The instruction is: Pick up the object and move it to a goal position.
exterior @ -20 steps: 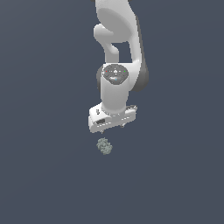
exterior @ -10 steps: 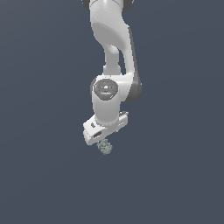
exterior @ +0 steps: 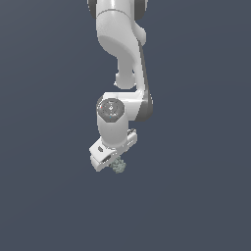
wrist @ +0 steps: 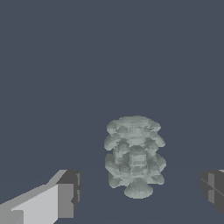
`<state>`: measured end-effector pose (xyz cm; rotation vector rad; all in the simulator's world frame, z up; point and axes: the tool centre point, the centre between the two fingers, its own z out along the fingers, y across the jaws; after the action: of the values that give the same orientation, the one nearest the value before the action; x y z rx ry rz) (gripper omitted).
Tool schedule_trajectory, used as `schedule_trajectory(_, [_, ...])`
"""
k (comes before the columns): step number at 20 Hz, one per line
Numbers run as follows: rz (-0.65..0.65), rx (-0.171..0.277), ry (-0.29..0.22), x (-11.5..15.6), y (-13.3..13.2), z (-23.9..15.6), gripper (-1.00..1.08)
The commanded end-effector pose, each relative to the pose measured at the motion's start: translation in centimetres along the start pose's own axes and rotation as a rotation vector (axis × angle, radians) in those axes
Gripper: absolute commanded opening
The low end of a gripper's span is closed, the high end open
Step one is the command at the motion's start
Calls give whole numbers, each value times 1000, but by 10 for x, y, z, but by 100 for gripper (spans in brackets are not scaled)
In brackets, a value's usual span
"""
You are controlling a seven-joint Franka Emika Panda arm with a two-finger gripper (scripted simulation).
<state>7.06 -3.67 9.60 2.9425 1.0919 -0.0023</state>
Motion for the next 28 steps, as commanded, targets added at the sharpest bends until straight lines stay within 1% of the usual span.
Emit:
schedule_trajectory(1, [-21,1,2,0,3,3,100])
schedule_trajectory(10, [-31,2,2,-1,4,9,100])
schedule_trajectory(19, [-35,2,2,-1,4,50,100])
schedule_trajectory(25, [-35,2,2,0,5,55,100])
schedule_trajectory(26, [-35,2,2,0,5,55,-100])
schedule_trajectory(28, [-35,2,2,0,5,55,-100])
